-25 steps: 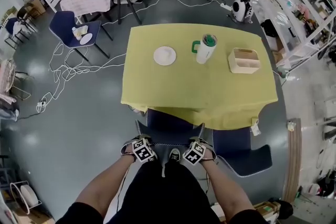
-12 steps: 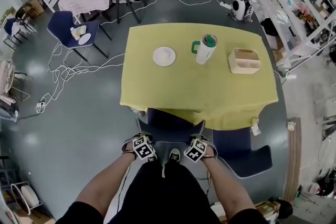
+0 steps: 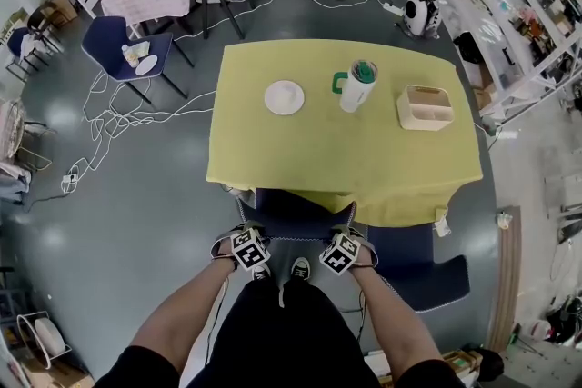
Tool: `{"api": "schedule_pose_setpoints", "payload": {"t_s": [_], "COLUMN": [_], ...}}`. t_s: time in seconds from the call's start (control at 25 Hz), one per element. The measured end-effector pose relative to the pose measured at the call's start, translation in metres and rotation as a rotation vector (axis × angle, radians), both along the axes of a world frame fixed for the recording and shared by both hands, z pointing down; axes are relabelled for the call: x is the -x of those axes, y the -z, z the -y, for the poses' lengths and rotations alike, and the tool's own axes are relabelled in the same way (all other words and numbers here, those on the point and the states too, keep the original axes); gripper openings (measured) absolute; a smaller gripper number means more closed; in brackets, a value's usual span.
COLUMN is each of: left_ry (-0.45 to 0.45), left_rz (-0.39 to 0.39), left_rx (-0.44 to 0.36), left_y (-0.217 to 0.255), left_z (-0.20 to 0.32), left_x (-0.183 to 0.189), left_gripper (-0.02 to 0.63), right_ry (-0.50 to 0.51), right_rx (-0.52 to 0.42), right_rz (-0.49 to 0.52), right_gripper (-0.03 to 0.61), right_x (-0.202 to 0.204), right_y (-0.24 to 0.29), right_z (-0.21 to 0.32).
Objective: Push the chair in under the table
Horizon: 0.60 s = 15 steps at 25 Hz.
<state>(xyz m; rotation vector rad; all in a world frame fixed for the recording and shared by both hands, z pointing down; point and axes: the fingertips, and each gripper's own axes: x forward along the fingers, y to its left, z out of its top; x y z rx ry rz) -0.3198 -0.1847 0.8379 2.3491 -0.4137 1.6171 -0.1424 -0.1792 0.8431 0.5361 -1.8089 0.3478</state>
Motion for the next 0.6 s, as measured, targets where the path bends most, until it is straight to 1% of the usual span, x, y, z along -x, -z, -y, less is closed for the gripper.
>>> {"api": "schedule_pose_setpoints", "payload": {"t_s": [0.12,0.32,0.48,0.6], "left_ry": [0.003,0.013,0.015,0.013], "left_rz": [-0.004,0.013,-0.002,-0.011], "left_rx": [0.000,-0.026,-0.018,-0.025], "left_y": [0.003,0.001,0.004,0.007], "left_z": [0.006,0.022,0.027,0.033], "left_x": [-0.002,0.003,0.002,0.000], "left_gripper": [0.147,0.147,0.147,0.147], "right_ry": [-0.001,0.004,-0.001,-0.002], "right_rx": [-0.001,0.000,0.001,-0.009], "right_rz": [0.004,0.008,0.009,0.008], "right_gripper": [0.141,0.141,0.141,0.142], "right_x": [0.001,0.003,0.004,0.001], "right_y": [0.001,0.004,0.004,0.007], "right_z": [0.006,0.017,0.024,0.031]}}
